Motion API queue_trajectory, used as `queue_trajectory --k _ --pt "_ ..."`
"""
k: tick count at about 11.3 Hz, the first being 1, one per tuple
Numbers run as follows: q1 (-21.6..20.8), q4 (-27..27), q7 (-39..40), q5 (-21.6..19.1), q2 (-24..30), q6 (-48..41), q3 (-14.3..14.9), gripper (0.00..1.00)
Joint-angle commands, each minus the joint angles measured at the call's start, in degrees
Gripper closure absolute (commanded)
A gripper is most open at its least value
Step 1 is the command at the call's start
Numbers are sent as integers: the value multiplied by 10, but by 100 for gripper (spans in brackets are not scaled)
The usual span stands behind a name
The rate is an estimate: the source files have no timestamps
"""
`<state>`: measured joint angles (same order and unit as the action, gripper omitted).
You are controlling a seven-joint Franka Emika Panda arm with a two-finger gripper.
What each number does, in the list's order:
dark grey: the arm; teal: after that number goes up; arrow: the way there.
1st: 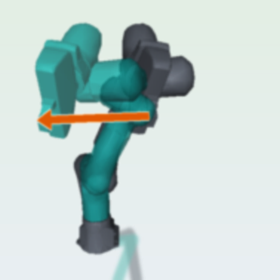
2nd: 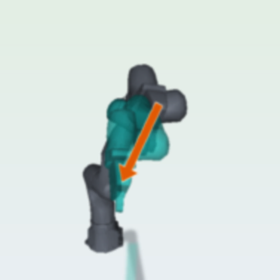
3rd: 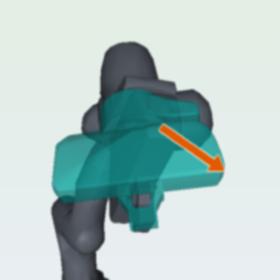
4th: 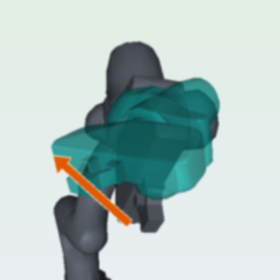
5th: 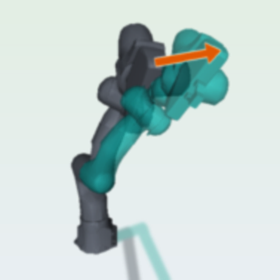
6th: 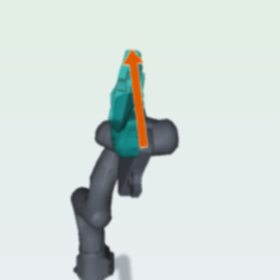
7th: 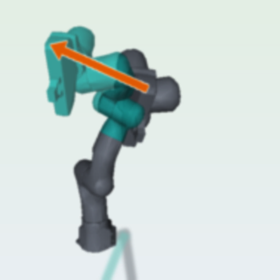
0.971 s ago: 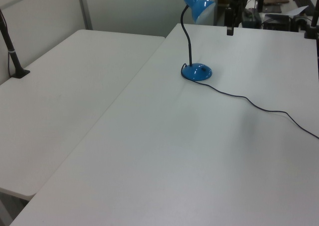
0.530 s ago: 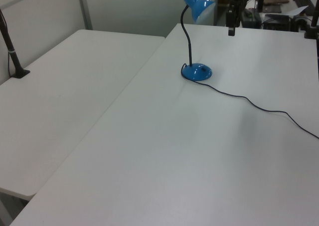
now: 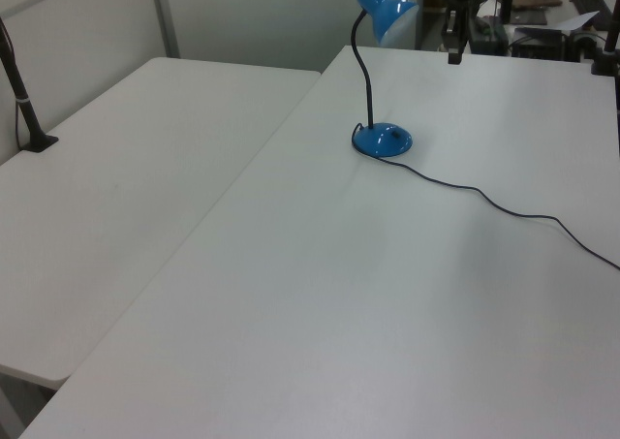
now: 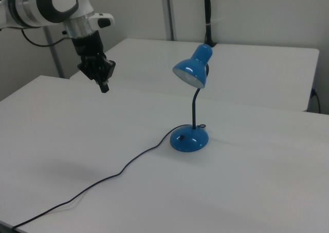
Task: Turn on the lamp
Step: 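Move the gripper toward the blue lamp base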
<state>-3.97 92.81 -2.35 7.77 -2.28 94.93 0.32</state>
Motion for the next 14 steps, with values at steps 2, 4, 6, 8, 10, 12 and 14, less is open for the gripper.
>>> queue_trajectory --k 2,4,6,8,10,12,14 --pt "-2 22 -7 -16 2 43 4 100" --pt "-1 65 -47 -16 -5 130 4 100" --pt "1 88 -122 -15 -26 219 4 100" --pt "18 111 -179 -10 -48 304 5 100" --pt "45 121 -187 -6 -85 371 5 100" --pt "72 121 -187 7 -123 438 5 100" --pt "91 121 -198 9 -146 486 5 100"
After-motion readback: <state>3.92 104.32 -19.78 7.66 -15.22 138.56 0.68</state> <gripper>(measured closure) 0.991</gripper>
